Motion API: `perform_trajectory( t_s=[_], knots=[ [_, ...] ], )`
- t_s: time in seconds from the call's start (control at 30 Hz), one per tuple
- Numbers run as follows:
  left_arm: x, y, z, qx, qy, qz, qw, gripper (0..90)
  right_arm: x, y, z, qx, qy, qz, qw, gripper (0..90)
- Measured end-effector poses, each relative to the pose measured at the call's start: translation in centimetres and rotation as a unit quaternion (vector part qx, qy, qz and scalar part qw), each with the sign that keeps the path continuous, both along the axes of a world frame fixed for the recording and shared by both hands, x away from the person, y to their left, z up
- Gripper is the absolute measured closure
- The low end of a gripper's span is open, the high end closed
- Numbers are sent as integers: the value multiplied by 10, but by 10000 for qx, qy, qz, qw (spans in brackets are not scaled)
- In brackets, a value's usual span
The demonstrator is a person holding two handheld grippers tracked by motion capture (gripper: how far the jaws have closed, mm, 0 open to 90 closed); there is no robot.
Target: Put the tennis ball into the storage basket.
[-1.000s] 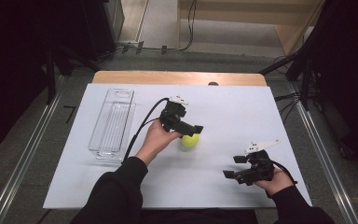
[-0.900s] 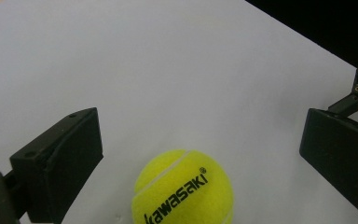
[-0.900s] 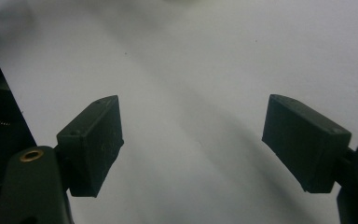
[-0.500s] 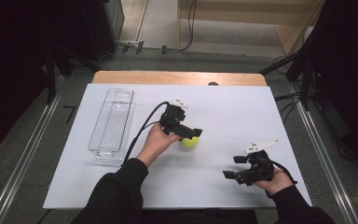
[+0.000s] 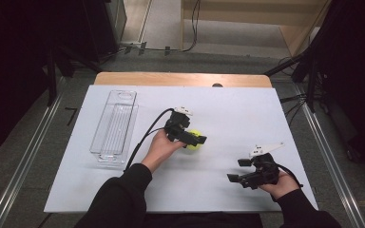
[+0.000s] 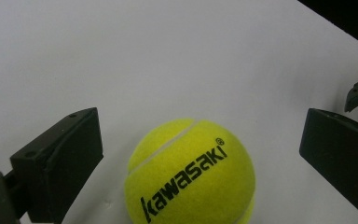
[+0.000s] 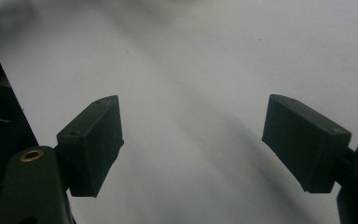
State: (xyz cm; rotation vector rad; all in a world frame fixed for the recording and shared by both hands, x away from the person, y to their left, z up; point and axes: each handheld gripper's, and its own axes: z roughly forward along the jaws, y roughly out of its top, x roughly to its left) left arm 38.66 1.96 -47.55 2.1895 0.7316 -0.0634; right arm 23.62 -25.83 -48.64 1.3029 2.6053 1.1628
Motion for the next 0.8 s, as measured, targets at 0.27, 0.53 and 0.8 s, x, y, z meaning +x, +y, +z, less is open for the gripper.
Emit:
perform_trajectory(
  t_s=[0.27, 0.53, 0.8],
  knots=[
    [-3, 2, -10, 93, 90, 28, 9999, 0, 0, -1, 0, -10, 3, -8, 10000, 181],
    [-4, 1, -23, 184, 144, 44, 9997, 0, 0, -1, 0, -13, -1, 0, 10000, 180],
    [-4, 2, -31, 290, 148, 51, 9995, 0, -1, -1, 1, -16, -4, -1, 10000, 181]
  ],
)
